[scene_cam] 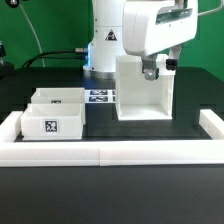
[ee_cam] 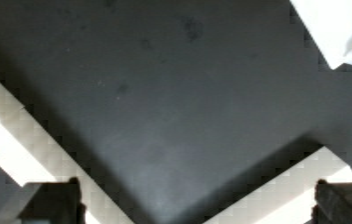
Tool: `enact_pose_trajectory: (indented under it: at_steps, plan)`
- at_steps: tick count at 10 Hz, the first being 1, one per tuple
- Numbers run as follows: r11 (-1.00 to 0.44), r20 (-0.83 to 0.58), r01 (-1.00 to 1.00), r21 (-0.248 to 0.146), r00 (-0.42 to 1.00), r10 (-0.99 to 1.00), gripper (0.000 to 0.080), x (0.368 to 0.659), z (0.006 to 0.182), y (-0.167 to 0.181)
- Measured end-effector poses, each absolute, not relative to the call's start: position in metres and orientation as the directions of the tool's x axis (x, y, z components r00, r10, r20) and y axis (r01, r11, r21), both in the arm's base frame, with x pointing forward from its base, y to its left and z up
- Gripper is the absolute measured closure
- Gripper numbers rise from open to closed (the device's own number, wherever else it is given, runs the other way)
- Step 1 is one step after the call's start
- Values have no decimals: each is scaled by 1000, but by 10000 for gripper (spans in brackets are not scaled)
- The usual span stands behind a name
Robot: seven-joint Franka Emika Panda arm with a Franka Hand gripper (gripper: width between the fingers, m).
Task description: Assemble drawer
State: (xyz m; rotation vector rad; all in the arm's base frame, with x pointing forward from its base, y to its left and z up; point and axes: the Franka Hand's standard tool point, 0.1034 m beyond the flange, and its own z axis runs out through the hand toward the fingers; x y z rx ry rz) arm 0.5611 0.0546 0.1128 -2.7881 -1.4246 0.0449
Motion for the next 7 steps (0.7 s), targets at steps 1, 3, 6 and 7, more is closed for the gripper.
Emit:
enact_pose_trajectory:
  at_steps: [1,3,6,7]
  plan:
    - [-586,-21,810,-22,586,810,150,561,113,55]
    - [-586,-21,810,-22,586,810,150,561,113,55]
    - [-586,-21,810,-22,586,810,150,561,113,55]
    - [-586,-21,810,-22,586,810,150,561,113,55]
